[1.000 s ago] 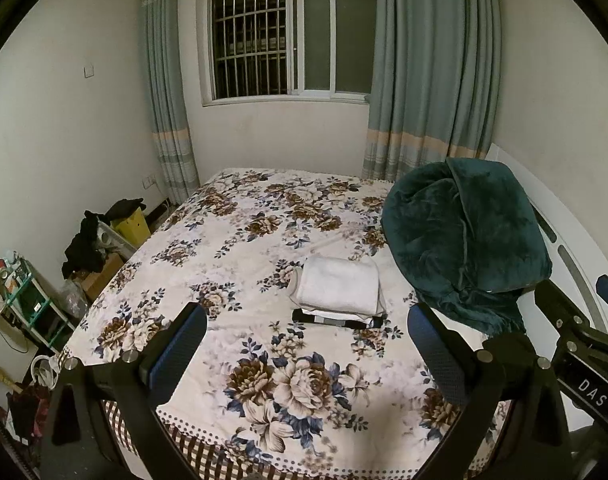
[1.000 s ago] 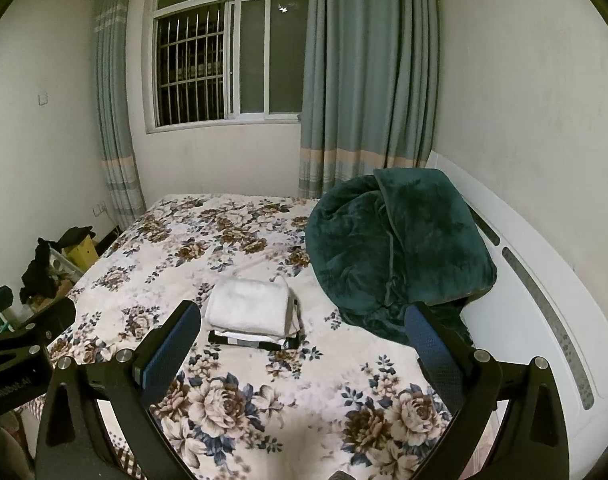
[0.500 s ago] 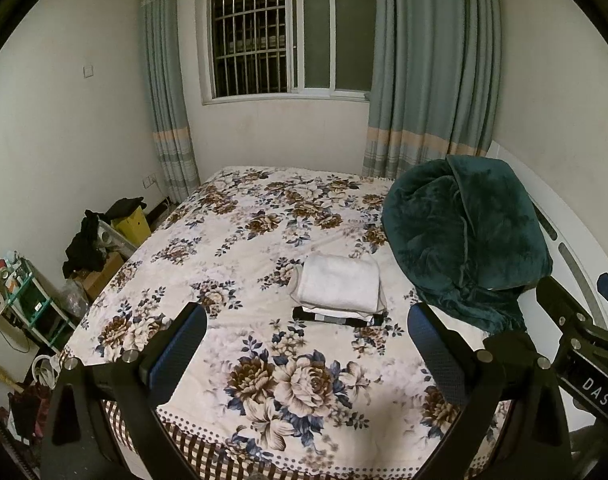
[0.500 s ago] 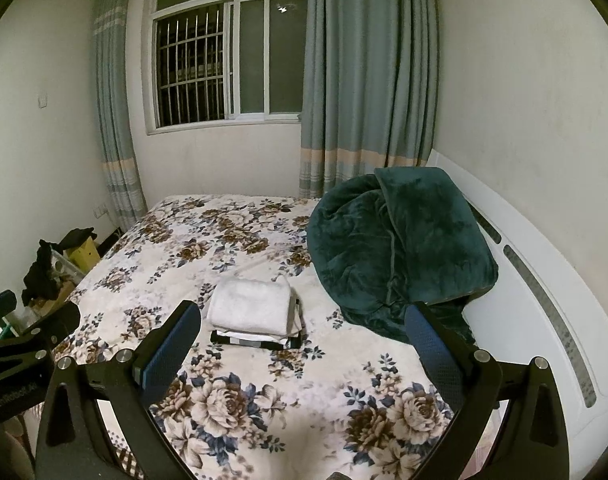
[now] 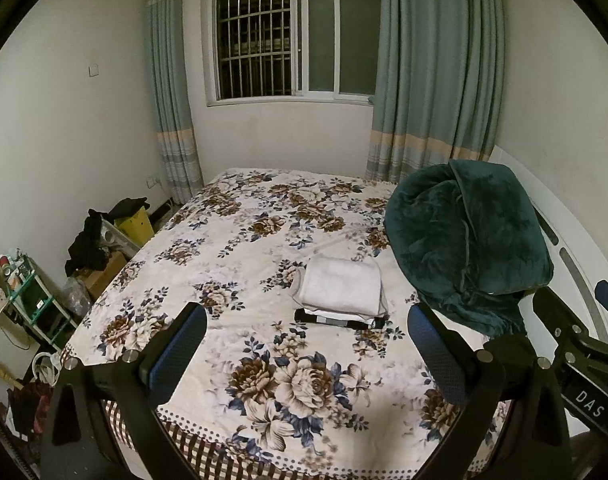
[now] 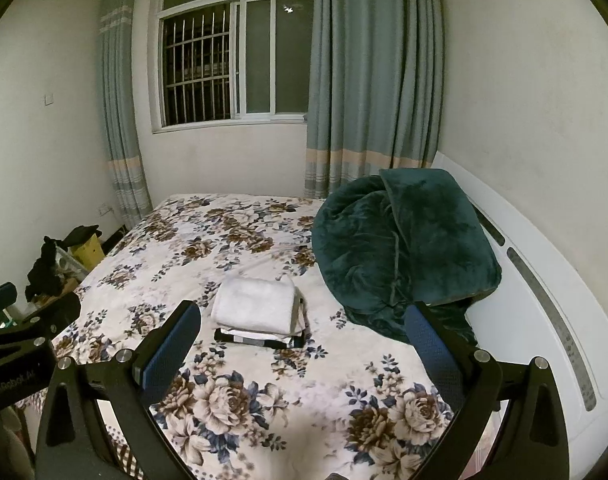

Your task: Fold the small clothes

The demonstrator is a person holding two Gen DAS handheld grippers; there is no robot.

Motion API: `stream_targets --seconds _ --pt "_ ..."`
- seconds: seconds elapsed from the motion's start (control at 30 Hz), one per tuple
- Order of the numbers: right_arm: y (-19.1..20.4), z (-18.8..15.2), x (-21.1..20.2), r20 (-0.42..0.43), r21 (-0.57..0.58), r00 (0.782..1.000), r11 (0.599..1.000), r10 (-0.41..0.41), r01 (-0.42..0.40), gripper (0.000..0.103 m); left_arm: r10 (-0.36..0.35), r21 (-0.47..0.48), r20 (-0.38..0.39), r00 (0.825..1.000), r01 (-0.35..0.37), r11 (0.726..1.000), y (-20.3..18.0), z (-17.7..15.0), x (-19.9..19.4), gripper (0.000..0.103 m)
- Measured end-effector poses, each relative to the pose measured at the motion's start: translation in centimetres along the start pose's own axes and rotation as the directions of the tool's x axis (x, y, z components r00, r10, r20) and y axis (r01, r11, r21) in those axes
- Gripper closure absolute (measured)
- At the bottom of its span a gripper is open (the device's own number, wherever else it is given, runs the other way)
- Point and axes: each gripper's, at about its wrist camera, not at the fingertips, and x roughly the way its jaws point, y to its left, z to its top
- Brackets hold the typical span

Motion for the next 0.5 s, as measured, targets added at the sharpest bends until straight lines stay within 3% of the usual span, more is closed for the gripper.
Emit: stream_targets --seconds 0.5 --pt "0.2 -1.0 -0.5 0.001 0.0 1.0 1.0 0.008 -0.008 0.0 0.029 -0.005 0.028 0.999 -0.029 1.0 0.5 -0.1 -1.6 0.0"
